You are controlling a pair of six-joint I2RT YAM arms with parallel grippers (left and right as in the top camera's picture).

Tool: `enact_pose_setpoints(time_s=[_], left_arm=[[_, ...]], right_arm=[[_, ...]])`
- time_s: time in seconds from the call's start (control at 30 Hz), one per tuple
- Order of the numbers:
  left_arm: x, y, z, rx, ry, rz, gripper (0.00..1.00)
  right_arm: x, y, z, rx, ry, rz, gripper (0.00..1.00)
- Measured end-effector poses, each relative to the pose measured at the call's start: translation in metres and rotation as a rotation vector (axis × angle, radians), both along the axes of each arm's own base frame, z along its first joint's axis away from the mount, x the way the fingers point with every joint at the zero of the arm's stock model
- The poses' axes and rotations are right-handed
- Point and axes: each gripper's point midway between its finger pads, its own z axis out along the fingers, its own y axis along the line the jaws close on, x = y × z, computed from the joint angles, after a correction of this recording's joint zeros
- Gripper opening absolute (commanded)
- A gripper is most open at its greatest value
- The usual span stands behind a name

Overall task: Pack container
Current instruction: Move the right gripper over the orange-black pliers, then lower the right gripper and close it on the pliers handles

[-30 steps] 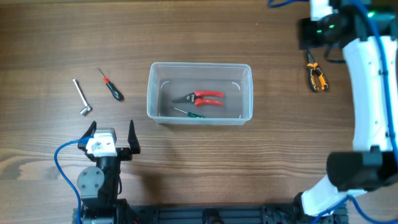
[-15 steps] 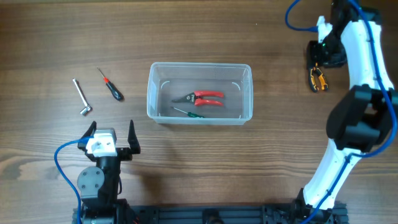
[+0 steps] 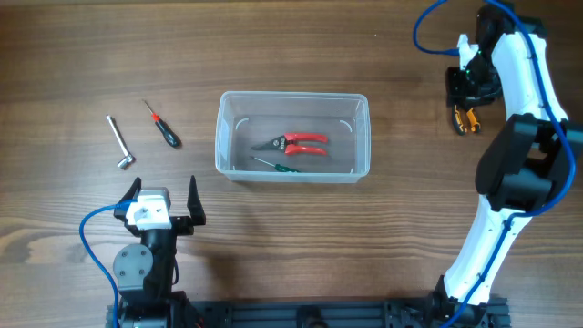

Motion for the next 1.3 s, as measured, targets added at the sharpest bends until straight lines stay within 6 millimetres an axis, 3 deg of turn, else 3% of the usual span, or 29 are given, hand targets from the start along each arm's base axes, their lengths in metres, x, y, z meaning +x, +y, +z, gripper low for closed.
enact_pose_setpoints(time_s=[0.4, 0.67, 1.0, 1.17, 1.23, 1.3], left_arm=[[0.0, 0.0, 0.0, 0.0, 0.0, 0.0, 1.0], [0.0, 0.0, 0.0, 0.0, 0.0, 0.0, 1.0], [0.0, 0.0, 0.0, 0.0, 0.0, 0.0, 1.0], [0.0, 0.0, 0.0, 0.0, 0.0, 0.0, 1.0], [0.0, 0.0, 0.0, 0.0, 0.0, 0.0, 1.0], [0.0, 0.0, 0.0, 0.0, 0.0, 0.0, 1.0]], right_arm=[[-0.006, -0.029, -0.009, 0.003, 0.015, -0.065, 0.4], [-0.007, -0.027, -0.015, 0.015, 0.025, -0.039, 0.4], [-0.027, -0.021, -0.06, 0.034, 0.079, -0.027, 0.41], [-0.028, -0.02, -0.063, 0.035, 0.069, -0.022, 0.41], [-0.027, -0.019, -0.063, 0.033, 0.064, -0.02, 0.56], [-0.023, -0.019, -0.063, 0.03, 0.046, -0.009, 0.59]])
